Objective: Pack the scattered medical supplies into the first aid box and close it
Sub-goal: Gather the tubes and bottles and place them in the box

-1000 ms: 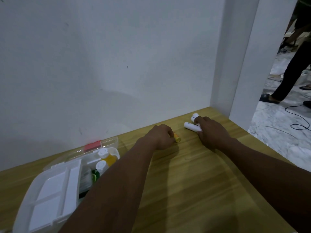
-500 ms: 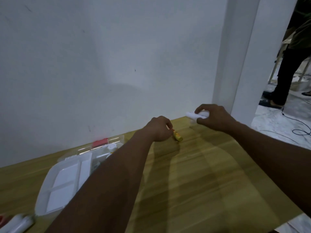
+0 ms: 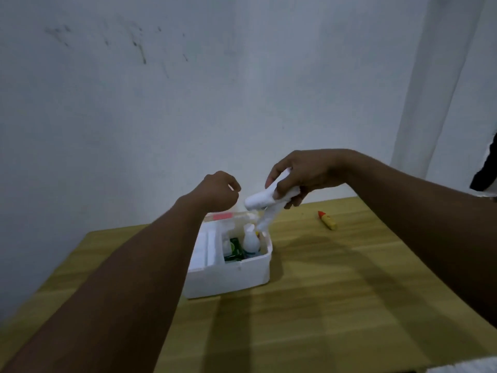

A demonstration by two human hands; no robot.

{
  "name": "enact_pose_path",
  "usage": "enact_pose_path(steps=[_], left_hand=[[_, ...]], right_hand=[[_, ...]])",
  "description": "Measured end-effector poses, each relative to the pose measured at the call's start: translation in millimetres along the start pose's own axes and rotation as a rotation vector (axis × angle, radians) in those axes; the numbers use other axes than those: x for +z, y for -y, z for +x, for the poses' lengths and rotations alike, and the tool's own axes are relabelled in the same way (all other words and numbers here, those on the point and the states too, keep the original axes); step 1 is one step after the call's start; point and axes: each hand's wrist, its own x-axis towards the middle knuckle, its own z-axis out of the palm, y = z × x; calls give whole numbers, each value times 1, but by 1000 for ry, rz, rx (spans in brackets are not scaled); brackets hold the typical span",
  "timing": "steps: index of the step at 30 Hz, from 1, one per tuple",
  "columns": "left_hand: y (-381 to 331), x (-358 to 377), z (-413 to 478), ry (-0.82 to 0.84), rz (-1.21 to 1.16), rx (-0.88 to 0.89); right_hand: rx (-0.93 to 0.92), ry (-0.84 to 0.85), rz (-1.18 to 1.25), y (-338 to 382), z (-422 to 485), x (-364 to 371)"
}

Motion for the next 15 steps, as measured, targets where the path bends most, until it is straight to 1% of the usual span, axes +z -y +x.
enact_pose_path(steps=[4,9,12,15], left_hand=[[31,-9,-22,-14,-19,-69],[51,-12,-30,-24,-47,-98],[51,-4,-28,-10,-53,-93],[47,5,-26,5,-65,-82]], right_hand=[[32,106,-95,12,23,41],[87,125,-237,17,31,53],[141,152,-373,19,35,63],[190,143,-498,18,41,78]])
